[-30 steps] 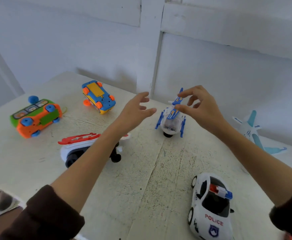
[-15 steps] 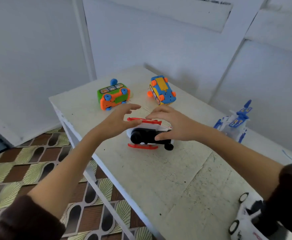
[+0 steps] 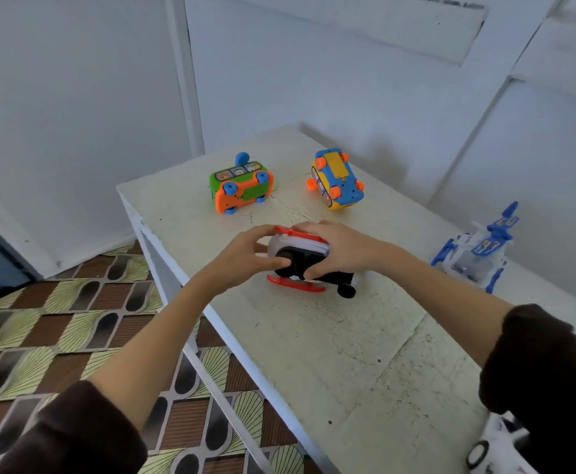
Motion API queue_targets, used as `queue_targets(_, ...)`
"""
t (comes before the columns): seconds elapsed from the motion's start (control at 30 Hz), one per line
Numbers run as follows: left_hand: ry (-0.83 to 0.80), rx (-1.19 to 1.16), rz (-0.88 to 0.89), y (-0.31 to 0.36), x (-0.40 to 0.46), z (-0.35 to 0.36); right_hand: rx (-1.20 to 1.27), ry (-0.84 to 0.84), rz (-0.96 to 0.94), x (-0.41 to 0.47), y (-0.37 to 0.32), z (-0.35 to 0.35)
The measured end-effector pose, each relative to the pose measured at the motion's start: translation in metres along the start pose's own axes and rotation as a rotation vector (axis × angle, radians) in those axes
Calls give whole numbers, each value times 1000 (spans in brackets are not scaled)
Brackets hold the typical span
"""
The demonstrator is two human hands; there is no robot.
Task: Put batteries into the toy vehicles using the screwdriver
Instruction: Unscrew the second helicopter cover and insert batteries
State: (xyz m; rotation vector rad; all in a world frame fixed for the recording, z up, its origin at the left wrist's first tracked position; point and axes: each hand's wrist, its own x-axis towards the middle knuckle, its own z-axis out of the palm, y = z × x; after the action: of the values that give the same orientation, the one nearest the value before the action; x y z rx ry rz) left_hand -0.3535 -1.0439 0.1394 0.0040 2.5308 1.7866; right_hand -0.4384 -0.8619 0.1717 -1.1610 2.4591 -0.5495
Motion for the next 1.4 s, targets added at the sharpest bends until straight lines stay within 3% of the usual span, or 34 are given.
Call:
queue_targets(0.3,118,-195,164,25,10,24,352,350,162,-37,8,-34)
queue_targets(0.53,-55,-50,410,85,13,82,808,728,234,-92,-6,-70)
queue_targets(0.73,-162,-248,538,126,2,145,942,894,212,-153,-13,-70)
queue_targets(1.03,-199,-392,591,166,-42,237,996,1037,199,-267,-12,-64)
queue_targets(1.17,-224,-422,596,180,-65,274,1022,973,230,-313,-1,-55)
queue_targets(1.4,-201,-426,605,183,-105,331,791,847,328,-390,6,-40)
